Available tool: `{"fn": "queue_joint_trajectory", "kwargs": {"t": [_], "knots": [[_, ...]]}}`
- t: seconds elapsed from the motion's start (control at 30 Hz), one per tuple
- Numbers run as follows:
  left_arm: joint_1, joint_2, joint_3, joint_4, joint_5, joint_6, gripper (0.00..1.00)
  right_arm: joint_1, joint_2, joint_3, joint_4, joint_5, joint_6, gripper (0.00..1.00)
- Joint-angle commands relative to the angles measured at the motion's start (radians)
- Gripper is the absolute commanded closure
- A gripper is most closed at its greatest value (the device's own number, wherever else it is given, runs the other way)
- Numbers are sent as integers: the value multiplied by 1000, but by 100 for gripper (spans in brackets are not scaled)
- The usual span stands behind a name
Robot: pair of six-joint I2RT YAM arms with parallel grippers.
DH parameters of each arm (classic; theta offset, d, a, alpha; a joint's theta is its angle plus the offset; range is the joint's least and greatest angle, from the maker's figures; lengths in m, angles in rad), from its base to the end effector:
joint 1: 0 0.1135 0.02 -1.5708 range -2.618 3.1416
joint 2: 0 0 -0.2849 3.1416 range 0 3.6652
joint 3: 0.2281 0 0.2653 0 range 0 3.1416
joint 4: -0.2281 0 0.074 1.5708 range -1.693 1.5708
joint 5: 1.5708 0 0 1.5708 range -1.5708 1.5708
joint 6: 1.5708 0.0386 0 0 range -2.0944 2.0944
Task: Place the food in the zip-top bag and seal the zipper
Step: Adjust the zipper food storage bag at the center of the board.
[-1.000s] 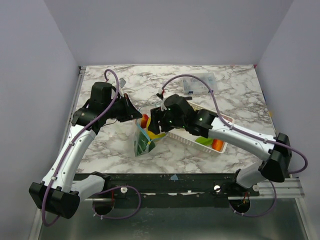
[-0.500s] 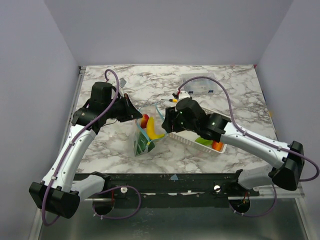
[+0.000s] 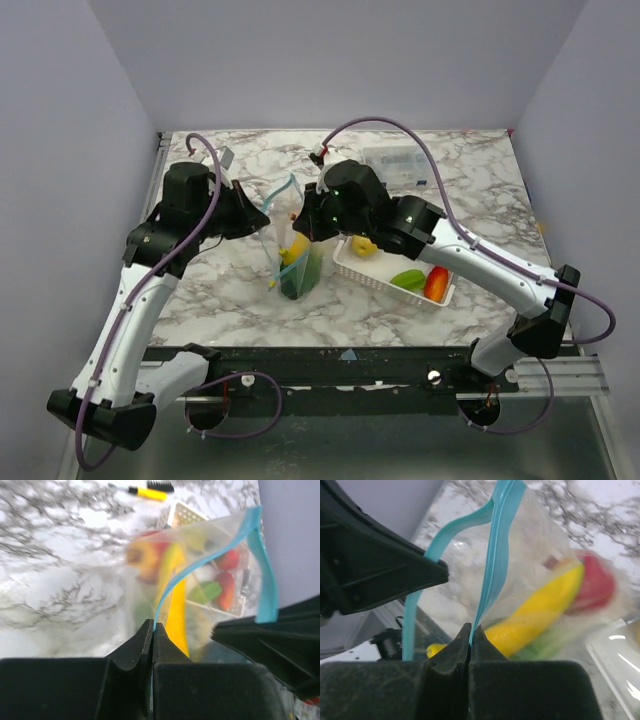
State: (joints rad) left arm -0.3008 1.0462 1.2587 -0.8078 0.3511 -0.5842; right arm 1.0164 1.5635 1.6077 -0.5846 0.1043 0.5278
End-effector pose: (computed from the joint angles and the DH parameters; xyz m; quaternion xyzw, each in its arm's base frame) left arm 0.1952 -0.0745 0.4114 -0.0418 0.8727 -0.3370 0.3509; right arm 0.1981 0.3123 0.4119 -0.1853 0.8494 0.3108 0.3842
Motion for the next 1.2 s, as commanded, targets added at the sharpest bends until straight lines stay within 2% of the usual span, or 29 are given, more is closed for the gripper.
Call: {"fn": "queue_joint_trajectory", "kwargs": {"t": [0.0, 0.2, 0.4, 0.53, 0.63, 0.77, 0.9, 0.97, 1.1, 1.17], "knots": [[6, -91, 8, 4, -187, 14, 100, 26, 22, 90, -103, -50, 27, 100], [14, -22, -92, 56, -66, -32, 100, 25, 62, -83, 26, 39, 19, 100], [42, -5, -28, 13, -6, 5, 100, 25, 96, 50, -45, 94, -10, 100], [45, -50, 54, -6, 44, 5, 100, 27, 44, 117, -25, 32, -15, 100], [45, -80, 62, -3, 43, 1, 100, 26, -4, 58, 52, 5, -11, 100], [46, -74, -2, 10, 7, 12, 100, 25, -13, -25, 67, 85, -7, 100], [47, -43, -89, 47, 56, -1, 100, 24, 14, -110, 118, 140, -14, 100], [49, -23, -97, 55, 91, -11, 100, 19, 57, -101, 105, 138, -15, 100], [50, -16, -38, 39, 151, -15, 100, 19, 149, 35, -5, 130, -19, 100], [51, -30, -12, 33, 151, -16, 100, 19, 151, 62, -4, 96, -19, 100]]}}
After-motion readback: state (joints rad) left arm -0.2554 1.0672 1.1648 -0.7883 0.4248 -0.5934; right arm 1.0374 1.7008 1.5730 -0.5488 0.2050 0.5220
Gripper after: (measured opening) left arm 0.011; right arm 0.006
